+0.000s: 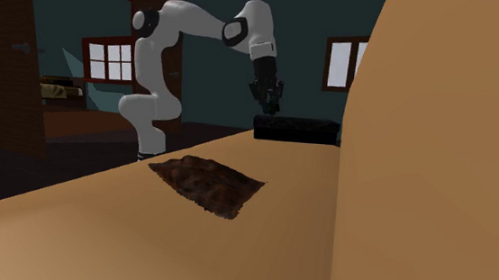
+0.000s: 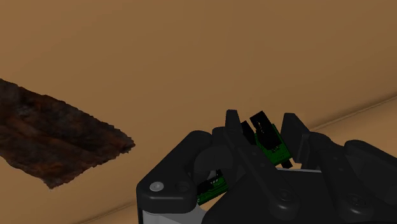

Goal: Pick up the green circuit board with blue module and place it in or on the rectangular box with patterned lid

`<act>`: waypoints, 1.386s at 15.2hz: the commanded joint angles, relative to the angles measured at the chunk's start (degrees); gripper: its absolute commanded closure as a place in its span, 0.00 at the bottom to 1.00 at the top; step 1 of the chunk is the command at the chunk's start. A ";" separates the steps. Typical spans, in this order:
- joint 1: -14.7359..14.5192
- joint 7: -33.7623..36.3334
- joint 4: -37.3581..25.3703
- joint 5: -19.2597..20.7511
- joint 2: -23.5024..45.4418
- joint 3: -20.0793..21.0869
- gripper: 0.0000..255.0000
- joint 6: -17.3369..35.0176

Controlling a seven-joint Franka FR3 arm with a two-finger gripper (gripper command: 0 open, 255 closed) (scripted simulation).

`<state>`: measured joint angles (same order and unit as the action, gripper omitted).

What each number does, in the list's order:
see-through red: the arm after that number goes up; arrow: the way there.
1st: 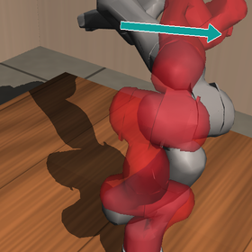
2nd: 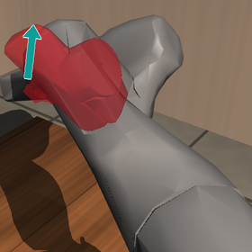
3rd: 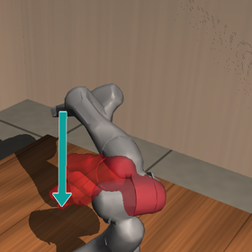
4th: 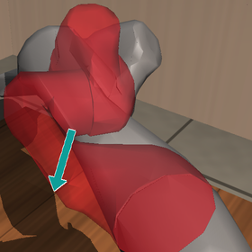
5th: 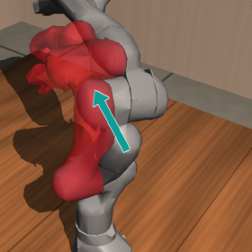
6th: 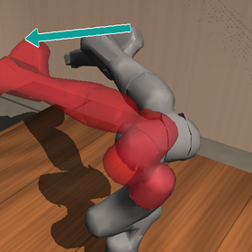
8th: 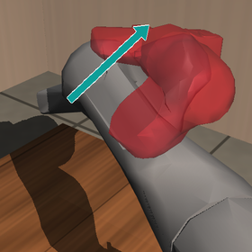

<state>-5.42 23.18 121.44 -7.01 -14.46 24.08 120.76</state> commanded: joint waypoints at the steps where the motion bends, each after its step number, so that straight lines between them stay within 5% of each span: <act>1: 0.03 0.02 -1.30 0.01 -0.19 -0.11 1.00 -1.51; 8: 0.18 0.10 -5.68 0.14 -0.46 -0.44 1.00 -6.14; 21: -5.26 19.71 -9.74 2.77 1.66 12.66 1.00 -7.27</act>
<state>-10.39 41.24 112.16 -4.77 -13.48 35.66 113.29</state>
